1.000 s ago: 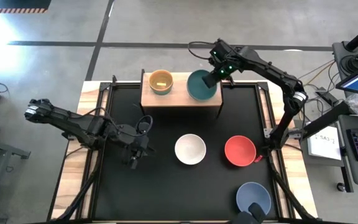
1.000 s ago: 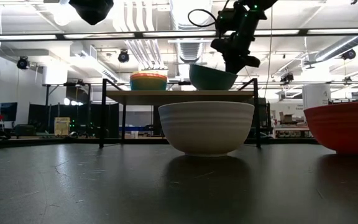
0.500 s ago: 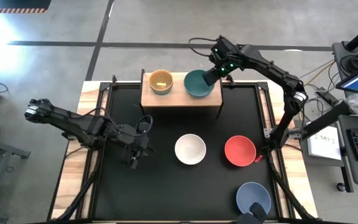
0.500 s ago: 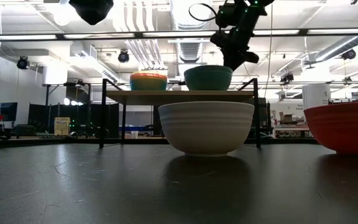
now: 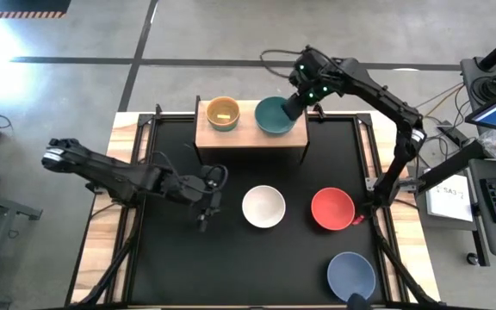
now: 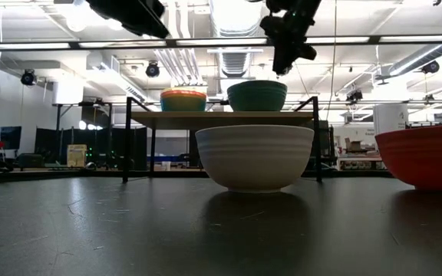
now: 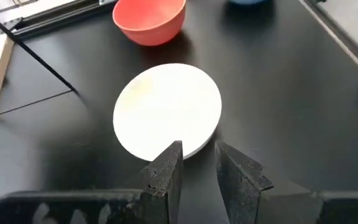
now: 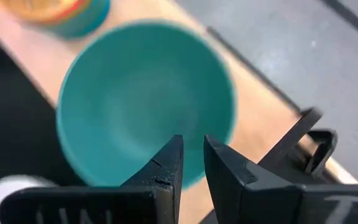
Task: Place and stack bowls onto a shelf
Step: Stack the large white bowl on top of the large green bowl on the shelf
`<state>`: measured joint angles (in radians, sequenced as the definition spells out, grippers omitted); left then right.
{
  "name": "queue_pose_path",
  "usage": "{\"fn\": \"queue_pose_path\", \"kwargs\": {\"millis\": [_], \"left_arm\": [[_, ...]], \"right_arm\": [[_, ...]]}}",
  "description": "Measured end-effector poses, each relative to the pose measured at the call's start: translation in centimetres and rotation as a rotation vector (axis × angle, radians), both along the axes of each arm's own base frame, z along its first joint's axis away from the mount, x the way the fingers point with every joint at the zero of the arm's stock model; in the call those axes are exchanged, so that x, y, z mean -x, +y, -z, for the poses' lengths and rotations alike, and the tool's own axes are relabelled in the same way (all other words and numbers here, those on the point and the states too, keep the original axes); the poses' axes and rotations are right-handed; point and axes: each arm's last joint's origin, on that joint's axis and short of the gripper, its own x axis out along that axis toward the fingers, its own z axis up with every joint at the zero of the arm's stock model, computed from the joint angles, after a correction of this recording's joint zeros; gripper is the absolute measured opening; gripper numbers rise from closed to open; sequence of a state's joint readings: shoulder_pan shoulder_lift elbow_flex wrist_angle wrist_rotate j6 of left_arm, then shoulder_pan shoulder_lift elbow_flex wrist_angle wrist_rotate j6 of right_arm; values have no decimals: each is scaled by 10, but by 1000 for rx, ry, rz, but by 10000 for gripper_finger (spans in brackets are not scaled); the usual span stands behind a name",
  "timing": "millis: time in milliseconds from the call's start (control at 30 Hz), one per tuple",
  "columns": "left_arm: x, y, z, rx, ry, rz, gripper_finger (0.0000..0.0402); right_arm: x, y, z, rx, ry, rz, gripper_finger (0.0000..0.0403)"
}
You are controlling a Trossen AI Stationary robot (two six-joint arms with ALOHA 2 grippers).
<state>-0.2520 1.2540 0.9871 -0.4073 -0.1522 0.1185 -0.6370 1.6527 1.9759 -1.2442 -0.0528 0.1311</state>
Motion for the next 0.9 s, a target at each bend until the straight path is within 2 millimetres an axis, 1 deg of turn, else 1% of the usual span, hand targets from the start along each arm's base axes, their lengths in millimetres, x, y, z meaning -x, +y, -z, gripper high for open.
{"fn": "queue_pose_path", "kwargs": {"millis": [100, 167, 233, 333, 500, 600, 767, 900], "left_arm": [[-11, -4, 8, 32, 5, 54, 78], [-15, -7, 9, 29, 16, 105, 78], [-18, -8, 10, -6, 27, 144, 78], [-23, -8, 18, -67, 60, 181, 78], [-35, -12, 41, -82, 142, 187, 78], [-42, -14, 56, -137, 189, 212, 78], [-57, -17, 72, -215, 219, 274, 78], [-72, -22, 75, -261, 216, 320, 78]], "right_arm": [[-3, 16, 1, -23, 45, -52, 54], [-6, 28, -1, -24, 65, -83, 54], [-8, 41, -3, -1, 84, -94, 54], [-8, 57, -8, 27, 107, -111, 54], [-4, 84, -17, 24, 100, -141, 54], [-3, 99, -22, 50, 97, -148, 54], [7, 116, -32, 123, 102, -143, 54], [18, 123, -37, 134, 112, -111, 54]]}}
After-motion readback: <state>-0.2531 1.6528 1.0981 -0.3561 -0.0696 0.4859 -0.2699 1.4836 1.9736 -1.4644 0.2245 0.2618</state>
